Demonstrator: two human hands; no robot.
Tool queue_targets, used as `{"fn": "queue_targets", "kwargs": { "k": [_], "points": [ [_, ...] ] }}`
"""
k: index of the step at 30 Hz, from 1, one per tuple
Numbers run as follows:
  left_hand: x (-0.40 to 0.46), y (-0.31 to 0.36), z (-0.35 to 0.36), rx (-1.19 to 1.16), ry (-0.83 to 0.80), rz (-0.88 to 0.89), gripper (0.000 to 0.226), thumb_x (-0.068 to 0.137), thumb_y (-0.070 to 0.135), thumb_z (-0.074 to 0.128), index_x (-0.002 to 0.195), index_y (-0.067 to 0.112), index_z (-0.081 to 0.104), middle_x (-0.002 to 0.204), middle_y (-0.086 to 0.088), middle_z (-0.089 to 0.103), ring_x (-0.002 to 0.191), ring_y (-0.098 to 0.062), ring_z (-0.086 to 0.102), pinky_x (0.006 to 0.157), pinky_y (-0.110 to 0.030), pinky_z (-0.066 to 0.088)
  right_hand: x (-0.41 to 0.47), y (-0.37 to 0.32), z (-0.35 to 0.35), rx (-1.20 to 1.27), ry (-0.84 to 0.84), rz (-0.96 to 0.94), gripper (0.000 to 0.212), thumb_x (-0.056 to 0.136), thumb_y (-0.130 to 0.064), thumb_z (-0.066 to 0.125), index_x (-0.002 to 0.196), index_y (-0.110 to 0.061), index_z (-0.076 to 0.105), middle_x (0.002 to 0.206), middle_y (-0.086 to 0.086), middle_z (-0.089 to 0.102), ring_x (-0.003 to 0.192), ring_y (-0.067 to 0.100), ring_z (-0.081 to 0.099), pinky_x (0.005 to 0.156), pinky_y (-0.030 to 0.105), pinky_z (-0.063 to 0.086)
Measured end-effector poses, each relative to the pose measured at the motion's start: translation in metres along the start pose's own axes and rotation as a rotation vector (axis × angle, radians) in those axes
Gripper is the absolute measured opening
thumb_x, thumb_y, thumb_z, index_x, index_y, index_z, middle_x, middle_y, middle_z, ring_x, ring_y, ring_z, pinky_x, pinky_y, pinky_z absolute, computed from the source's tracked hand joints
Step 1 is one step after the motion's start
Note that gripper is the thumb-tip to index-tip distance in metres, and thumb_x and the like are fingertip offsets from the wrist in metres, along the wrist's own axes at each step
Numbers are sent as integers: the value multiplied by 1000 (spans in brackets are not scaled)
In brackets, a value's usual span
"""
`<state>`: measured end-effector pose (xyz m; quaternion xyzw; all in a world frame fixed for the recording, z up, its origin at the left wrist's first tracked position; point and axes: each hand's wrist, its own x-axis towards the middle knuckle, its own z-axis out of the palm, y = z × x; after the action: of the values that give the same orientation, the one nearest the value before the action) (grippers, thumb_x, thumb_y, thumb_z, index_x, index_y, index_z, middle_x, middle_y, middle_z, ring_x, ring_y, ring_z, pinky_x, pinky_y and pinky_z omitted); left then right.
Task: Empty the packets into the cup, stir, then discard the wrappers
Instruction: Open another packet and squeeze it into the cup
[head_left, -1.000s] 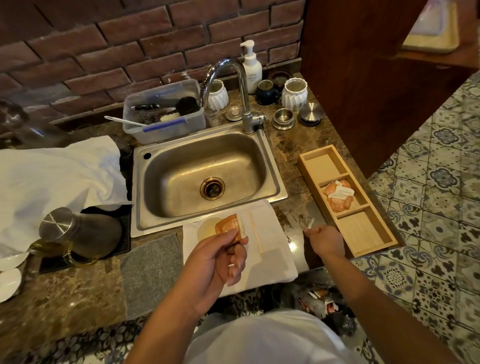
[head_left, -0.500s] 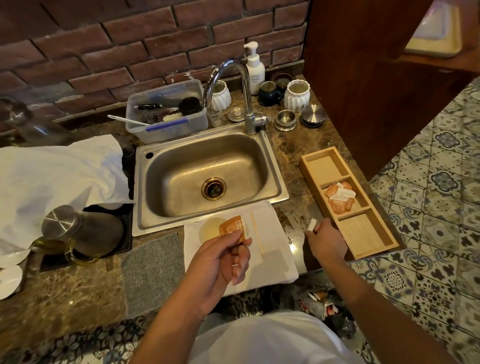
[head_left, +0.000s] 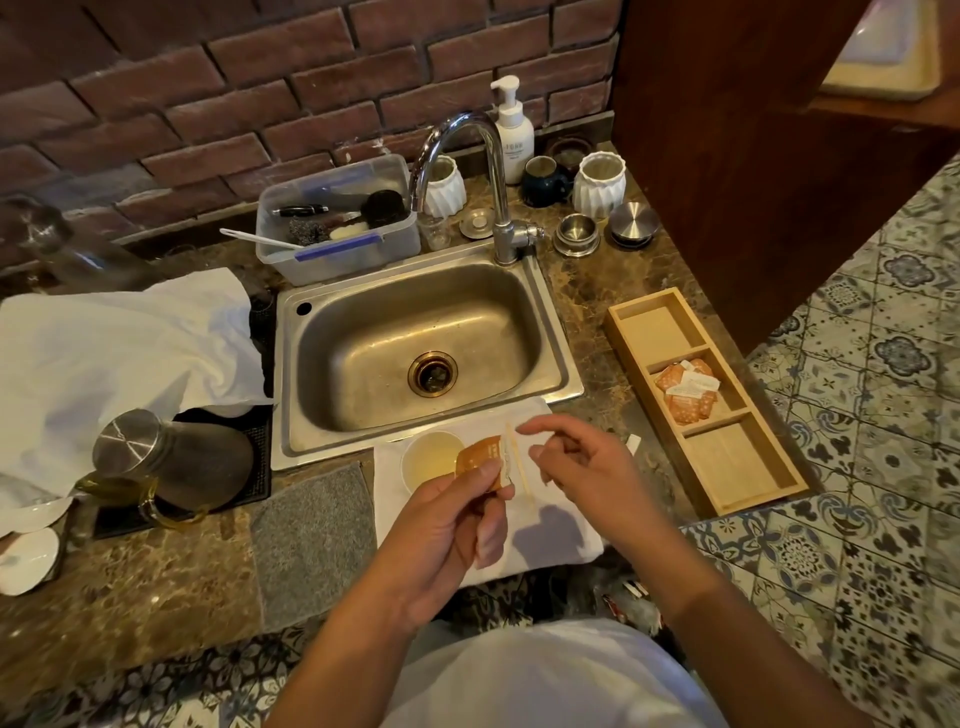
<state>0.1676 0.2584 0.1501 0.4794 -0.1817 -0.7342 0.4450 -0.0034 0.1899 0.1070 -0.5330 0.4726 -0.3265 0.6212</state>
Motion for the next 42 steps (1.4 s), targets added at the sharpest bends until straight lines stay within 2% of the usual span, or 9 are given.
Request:
{"fn": "queue_targets", "kwargs": {
  "k": [3, 6, 9, 16, 23, 29, 33, 37, 42],
  "points": [
    [0, 0, 0, -41, -53, -36, 28, 98, 24, 57, 82, 2, 62, 44, -3, 43, 40, -15, 37, 43, -26, 28, -2, -27, -1, 55, -114, -82, 36, 93, -3, 67, 119, -29, 73, 76, 1, 62, 69, 7, 57, 63, 15, 45],
    [-2, -1, -3, -36, -113, -44, 28, 99, 26, 59, 84, 3, 60, 44, -1, 42, 40, -12, 35, 43, -25, 25, -2, -39, -7, 6, -263, -141, 38, 93, -10, 70, 120, -35, 74, 91, 10, 69, 84, 34, 62, 77, 37, 56],
    [-4, -1, -6, -23, -151, -38, 28, 99, 26, 60, 85, 2, 60, 43, -1, 42, 39, -11, 33, 42, -24, 25, 0, -41, -9, -75, -318, -177, 27, 89, -10, 74, 111, -25, 79, 99, 2, 75, 95, 32, 69, 87, 53, 57],
    [-10, 1, -11, 103, -10, 29, 40, 94, 44, 64, 80, 7, 67, 47, -4, 45, 39, -11, 33, 47, -26, 23, -3, -40, -10, -149, -302, -184, 19, 86, -10, 78, 97, -26, 80, 88, -3, 74, 79, 20, 66, 72, 29, 54],
    [-18, 12, -27, 632, 291, 236, 31, 78, 50, 68, 100, 29, 75, 68, -10, 67, 59, -12, 55, 54, -20, 44, -11, -43, -13, -129, -289, -77, 18, 84, -9, 80, 87, -27, 81, 75, 27, 61, 59, 23, 41, 54, 24, 37],
    [-32, 6, -28, 725, 198, 247, 30, 78, 37, 73, 106, 30, 79, 81, 7, 77, 68, 2, 63, 66, -14, 49, -16, -33, -5, -215, -280, -33, 9, 81, -16, 84, 86, -23, 81, 62, -3, 56, 57, 13, 41, 55, 25, 37],
    [-30, -6, -31, 868, 216, 332, 19, 86, 29, 76, 104, 32, 80, 94, 15, 78, 79, -5, 70, 69, -13, 50, -18, -30, 5, -232, -289, -43, 7, 82, -20, 83, 86, -25, 79, 61, -8, 53, 56, 8, 41, 54, 24, 37],
    [-30, -11, -38, 746, 267, 380, 14, 85, 46, 73, 96, 40, 80, 79, 1, 77, 64, -14, 65, 60, -24, 52, -19, -28, 15, -264, -240, -48, 11, 86, -23, 80, 94, -30, 77, 64, -9, 59, 57, 5, 48, 55, 20, 43],
    [-31, -14, -42, 583, 271, 378, 7, 88, 34, 73, 90, 31, 79, 67, -2, 73, 56, -6, 60, 58, -23, 49, -20, -26, 24, -231, -261, -54, 9, 92, -21, 73, 98, -23, 80, 70, 4, 70, 60, 10, 60, 61, 23, 51]
  ]
}}
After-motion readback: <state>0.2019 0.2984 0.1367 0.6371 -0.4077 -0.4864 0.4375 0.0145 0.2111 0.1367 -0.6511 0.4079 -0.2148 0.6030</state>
